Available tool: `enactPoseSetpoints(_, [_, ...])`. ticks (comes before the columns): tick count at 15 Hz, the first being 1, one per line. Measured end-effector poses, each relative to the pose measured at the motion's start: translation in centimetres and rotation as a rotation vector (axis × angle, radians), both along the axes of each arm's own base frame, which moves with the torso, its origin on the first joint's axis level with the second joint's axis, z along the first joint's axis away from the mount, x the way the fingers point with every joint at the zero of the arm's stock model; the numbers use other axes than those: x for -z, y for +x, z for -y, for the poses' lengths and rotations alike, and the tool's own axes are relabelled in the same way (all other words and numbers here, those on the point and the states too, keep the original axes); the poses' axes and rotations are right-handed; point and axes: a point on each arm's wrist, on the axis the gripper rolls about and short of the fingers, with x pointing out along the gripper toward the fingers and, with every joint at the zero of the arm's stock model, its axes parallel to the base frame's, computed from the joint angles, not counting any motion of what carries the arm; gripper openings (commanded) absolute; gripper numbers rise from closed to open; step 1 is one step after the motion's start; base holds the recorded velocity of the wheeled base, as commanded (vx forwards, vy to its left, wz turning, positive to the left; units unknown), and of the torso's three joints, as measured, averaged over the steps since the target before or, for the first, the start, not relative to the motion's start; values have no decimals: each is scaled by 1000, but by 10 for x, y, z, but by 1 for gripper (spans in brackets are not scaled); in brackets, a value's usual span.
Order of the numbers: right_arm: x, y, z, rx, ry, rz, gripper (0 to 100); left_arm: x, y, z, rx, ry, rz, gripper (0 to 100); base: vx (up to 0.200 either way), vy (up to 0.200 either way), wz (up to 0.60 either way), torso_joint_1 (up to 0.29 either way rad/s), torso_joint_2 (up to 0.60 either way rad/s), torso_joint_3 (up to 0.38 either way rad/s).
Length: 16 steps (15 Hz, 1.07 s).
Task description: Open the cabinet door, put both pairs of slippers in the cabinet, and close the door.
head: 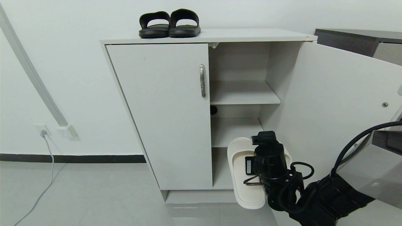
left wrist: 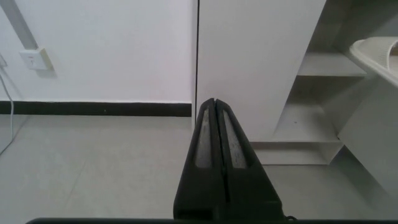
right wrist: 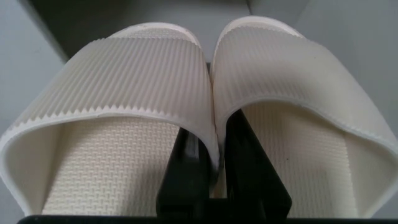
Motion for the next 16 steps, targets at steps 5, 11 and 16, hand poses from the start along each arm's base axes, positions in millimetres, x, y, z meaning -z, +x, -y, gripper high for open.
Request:
enactPoseSetpoints(5, [6, 5, 11, 28, -23, -19, 0, 0, 0, 0, 0, 0, 0, 0, 0, 0, 0, 0, 0, 0])
enactPoseSetpoints(11, [8, 8, 19, 49, -33, -28, 0, 0, 0, 0, -1, -1, -1, 0, 0, 0, 0, 0, 0, 0])
enactPoseSetpoints(16, [9, 9, 21, 57, -37, -30, 0, 0, 0, 0, -2, -1, -1, 0, 0, 0, 0, 0, 0, 0])
